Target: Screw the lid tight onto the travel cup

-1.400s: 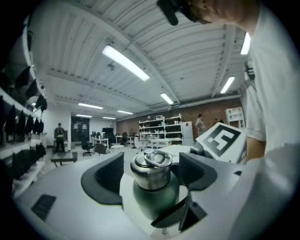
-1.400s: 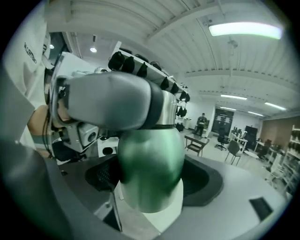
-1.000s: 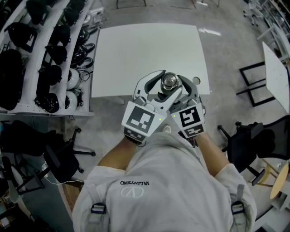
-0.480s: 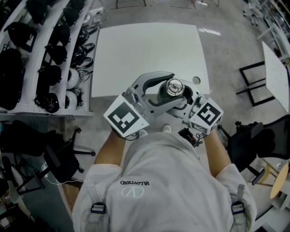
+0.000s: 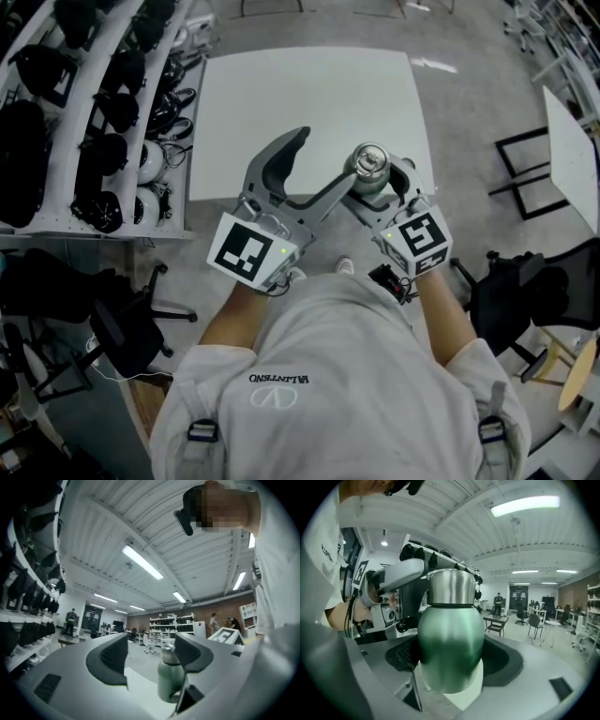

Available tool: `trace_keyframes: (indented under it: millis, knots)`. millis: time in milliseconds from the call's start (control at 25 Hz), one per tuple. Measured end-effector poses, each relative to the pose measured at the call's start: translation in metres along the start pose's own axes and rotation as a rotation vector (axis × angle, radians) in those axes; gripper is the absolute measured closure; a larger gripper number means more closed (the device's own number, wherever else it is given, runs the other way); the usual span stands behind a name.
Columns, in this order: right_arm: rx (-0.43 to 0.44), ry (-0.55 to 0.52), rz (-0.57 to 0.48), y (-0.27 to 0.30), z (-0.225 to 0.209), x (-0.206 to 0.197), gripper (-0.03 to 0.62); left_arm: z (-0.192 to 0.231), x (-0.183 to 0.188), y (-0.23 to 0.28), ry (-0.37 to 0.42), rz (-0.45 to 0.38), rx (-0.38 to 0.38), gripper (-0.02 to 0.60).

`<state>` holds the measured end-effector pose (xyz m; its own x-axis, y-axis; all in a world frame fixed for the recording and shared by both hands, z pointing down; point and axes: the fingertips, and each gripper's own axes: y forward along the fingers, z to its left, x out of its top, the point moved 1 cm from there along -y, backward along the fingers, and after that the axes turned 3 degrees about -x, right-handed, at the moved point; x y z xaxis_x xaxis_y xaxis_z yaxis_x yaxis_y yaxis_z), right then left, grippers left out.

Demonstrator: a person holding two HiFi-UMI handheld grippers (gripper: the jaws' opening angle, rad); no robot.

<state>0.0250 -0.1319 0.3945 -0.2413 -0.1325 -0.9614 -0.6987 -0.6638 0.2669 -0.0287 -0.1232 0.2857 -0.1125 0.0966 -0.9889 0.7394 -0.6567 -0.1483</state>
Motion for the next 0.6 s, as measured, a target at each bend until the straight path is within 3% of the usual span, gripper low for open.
trace_keyframes:
  millis: [160, 200, 360, 600]
  knots:
    - [-0.102, 0.006, -0.029, -0.009, -0.022, 0.003, 0.209, 0.033, -0.001, -0.024, 0.038, -0.028, 0.197, 0.515]
    - [-0.12, -0.005, -0.034, -0.011, -0.025, 0.004, 0.209, 0.039, -0.004, -0.028, 0.044, -0.022, 0.23, 0.559]
    - [-0.149, -0.027, -0.053, -0.017, -0.031, 0.01, 0.209, 0.051, -0.017, -0.04, 0.046, 0.009, 0.296, 0.578]
    - [-0.15, -0.001, -0.048, -0.02, -0.037, 0.01, 0.209, 0.057, -0.033, -0.047, 0.012, 0.053, 0.326, 0.578]
